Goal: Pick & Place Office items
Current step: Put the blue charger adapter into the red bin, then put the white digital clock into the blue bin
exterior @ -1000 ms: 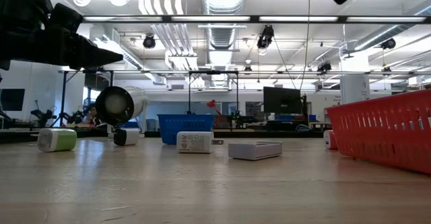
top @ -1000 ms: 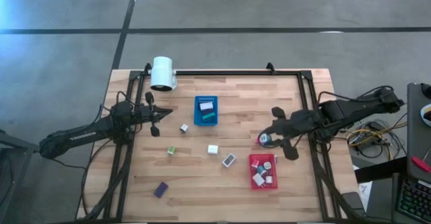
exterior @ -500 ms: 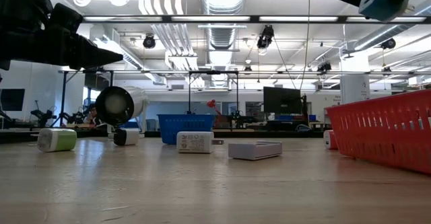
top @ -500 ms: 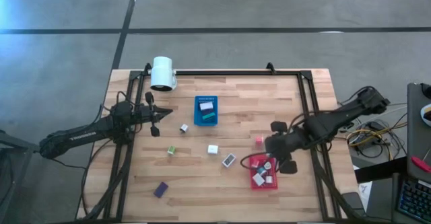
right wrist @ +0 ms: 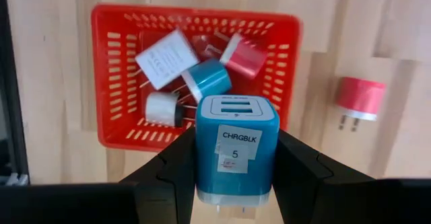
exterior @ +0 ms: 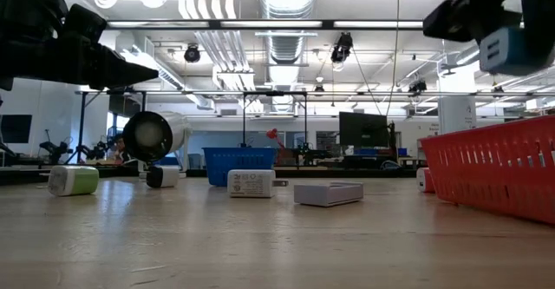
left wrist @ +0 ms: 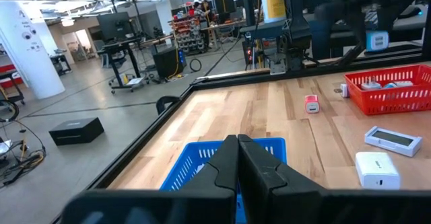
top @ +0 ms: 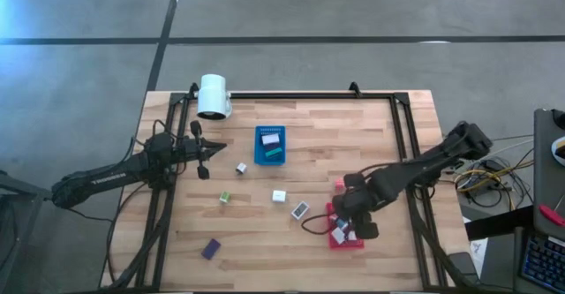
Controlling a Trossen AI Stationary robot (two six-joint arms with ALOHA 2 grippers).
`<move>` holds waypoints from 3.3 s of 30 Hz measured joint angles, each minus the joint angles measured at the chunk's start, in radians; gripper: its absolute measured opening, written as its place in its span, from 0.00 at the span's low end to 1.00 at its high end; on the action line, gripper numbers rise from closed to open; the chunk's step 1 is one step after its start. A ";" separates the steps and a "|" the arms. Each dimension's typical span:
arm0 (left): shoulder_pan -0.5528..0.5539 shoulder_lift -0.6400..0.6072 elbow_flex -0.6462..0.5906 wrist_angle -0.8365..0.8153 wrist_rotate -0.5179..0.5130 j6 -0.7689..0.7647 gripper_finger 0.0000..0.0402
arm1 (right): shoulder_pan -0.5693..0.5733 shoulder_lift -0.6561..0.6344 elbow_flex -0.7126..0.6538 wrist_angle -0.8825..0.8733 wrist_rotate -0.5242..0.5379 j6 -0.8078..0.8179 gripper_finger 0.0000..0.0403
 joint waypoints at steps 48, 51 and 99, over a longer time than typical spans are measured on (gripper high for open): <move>0.000 0.012 0.000 -0.026 -0.016 -0.110 0.02 | -0.003 0.213 -0.001 0.111 -0.041 -0.075 0.51; 0.000 0.012 0.000 -0.026 -0.014 -0.110 0.02 | -0.002 0.161 0.000 0.117 -0.031 -0.097 0.51; 0.000 0.018 0.000 -0.030 -0.022 -0.151 0.02 | -0.470 -1.317 -0.917 1.147 0.070 -0.506 0.02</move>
